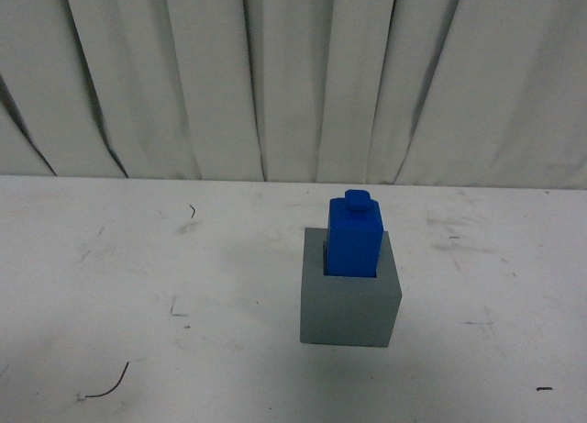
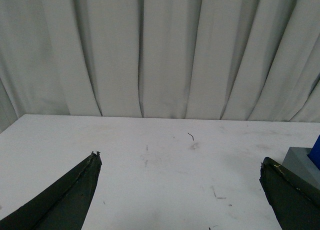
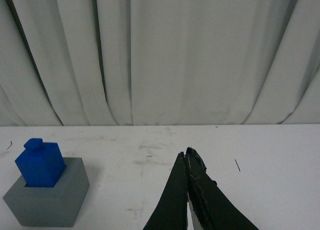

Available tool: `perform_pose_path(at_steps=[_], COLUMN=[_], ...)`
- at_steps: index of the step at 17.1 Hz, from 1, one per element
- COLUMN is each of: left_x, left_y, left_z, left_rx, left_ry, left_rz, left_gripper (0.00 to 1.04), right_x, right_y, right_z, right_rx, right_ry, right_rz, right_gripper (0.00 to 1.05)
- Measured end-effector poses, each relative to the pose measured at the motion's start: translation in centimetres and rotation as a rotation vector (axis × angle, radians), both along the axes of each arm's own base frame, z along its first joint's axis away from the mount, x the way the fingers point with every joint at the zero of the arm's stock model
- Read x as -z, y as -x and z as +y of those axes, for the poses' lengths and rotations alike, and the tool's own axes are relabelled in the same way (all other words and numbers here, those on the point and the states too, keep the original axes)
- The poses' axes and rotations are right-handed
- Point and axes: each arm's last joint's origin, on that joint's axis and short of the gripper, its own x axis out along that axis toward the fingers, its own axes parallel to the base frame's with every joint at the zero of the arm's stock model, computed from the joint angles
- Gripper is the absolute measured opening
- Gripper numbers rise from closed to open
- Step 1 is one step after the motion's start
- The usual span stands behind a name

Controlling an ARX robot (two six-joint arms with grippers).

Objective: Insert blue part into gray base

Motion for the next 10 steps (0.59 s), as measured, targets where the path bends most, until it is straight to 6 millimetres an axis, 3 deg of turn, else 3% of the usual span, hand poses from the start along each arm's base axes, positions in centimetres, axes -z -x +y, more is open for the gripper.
perform_pose_path(at_steps=[10], left_x=[0.0], left_y=[0.0], left_z=[0.0], left_rx=[0.000], left_ry=[0.000], left_rz=[0.000], left_gripper=[0.98], right_x=[1.4], right_y=[1.3], right_z=[0.0], right_rx=[0.000], right_ry=[0.000], right_rz=[-0.010], right_gripper=[0.02])
